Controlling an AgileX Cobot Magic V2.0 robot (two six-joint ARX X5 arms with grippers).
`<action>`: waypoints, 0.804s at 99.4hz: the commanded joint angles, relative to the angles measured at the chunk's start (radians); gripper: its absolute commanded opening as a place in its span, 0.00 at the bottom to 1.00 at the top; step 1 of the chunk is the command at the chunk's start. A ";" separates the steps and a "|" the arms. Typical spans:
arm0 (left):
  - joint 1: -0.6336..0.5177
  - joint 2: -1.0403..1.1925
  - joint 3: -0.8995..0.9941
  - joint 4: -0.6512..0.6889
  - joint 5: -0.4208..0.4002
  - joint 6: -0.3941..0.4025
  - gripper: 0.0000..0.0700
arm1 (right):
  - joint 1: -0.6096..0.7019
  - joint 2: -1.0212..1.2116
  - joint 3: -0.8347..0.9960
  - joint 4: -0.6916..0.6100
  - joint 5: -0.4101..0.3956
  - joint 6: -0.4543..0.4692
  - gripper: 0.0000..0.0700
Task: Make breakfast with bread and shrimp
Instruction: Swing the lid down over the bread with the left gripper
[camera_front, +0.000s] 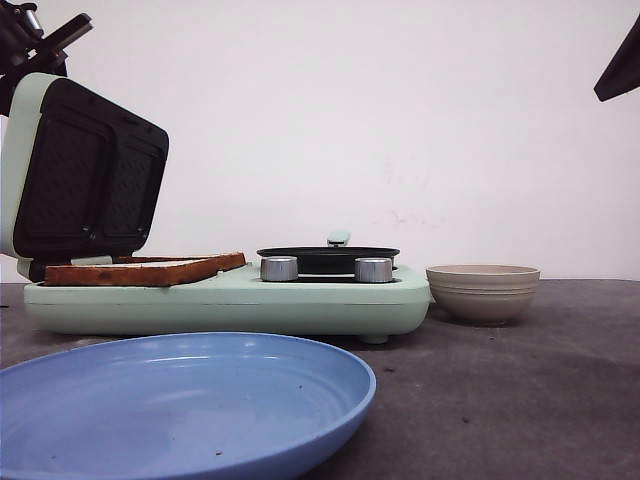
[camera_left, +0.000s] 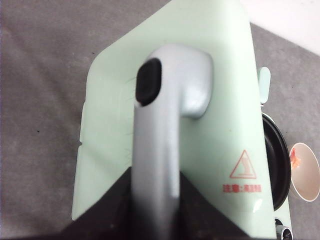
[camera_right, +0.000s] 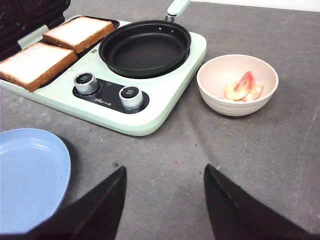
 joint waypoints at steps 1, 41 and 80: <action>0.003 0.033 0.043 -0.008 0.016 0.001 0.01 | 0.009 0.004 0.004 0.009 0.002 0.011 0.42; 0.035 0.033 0.239 -0.065 0.003 -0.010 0.01 | 0.009 0.004 0.004 0.010 0.002 0.011 0.42; 0.031 0.034 0.240 -0.106 0.003 -0.002 0.01 | 0.009 0.004 0.004 0.013 0.002 0.011 0.42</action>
